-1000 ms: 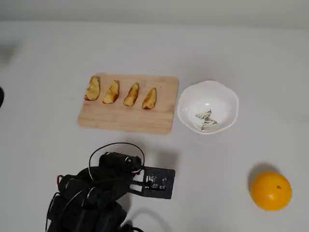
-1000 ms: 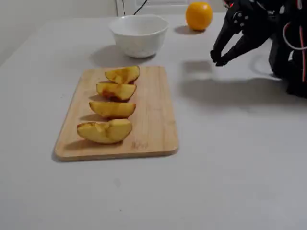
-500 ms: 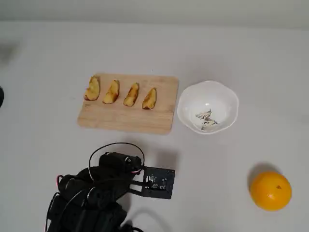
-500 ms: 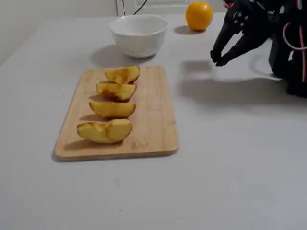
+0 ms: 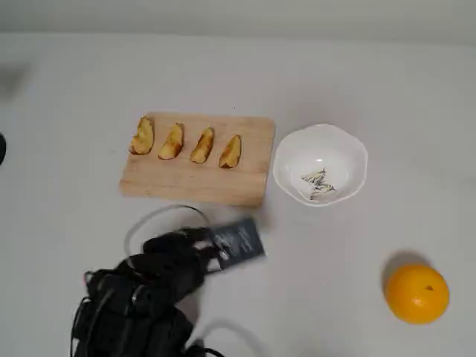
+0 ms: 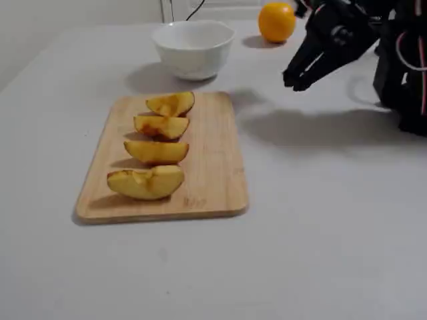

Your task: Pick up the leftmost apple slice from the cutting board and place it into the bowl

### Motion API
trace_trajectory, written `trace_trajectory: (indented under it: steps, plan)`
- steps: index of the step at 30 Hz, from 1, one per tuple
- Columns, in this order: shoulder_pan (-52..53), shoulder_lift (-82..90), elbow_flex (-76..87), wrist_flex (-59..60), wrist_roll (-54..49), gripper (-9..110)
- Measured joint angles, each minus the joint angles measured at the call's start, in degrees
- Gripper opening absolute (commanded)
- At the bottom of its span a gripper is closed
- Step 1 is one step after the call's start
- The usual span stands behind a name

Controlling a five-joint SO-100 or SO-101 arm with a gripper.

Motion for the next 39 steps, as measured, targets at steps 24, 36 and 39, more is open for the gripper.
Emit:
trace_trajectory:
  steps: [24,36,39]
  plan:
    - [-22.0,-101.7,-91.7,4.4,-7.2,22]
    - [-23.9,-148.1,-157.6,27.1,-6.3,22]
    - [-24.0,-156.2,-165.6,30.2,-6.3,22]
